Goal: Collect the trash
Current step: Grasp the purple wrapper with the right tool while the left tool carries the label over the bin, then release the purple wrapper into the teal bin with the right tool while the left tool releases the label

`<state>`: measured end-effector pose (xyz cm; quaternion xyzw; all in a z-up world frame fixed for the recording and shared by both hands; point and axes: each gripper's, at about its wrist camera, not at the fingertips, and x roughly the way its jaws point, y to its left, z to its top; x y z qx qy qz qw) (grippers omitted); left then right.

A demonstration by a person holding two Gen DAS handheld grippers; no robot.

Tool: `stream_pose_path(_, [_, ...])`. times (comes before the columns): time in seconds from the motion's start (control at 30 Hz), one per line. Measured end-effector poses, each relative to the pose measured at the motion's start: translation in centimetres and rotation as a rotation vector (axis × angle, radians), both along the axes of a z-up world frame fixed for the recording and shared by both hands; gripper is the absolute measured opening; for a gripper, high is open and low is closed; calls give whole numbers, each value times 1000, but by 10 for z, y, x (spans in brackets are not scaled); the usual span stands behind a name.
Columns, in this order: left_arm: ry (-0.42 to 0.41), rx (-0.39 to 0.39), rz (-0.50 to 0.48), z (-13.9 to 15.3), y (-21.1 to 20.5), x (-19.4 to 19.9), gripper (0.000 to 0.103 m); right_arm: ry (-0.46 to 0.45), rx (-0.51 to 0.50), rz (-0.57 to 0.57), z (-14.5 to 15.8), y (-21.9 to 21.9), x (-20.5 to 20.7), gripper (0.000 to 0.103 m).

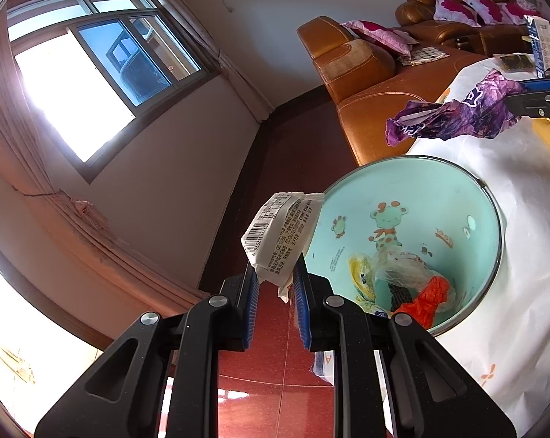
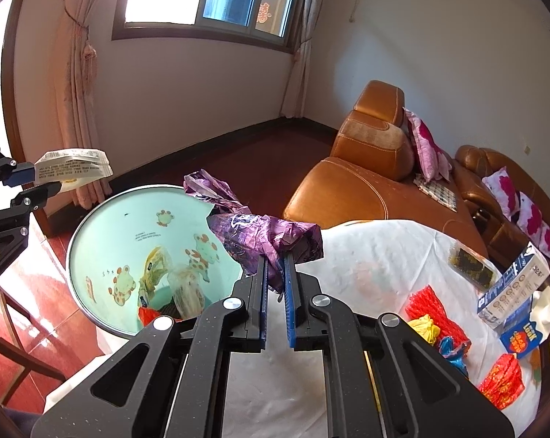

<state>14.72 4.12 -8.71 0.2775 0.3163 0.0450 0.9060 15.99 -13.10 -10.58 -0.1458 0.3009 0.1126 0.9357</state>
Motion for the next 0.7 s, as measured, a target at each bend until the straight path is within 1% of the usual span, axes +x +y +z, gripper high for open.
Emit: stream_pose_path(0.7, [15,-14,-27,0,-3,2,19,20,-30,40,-7,19,3,9])
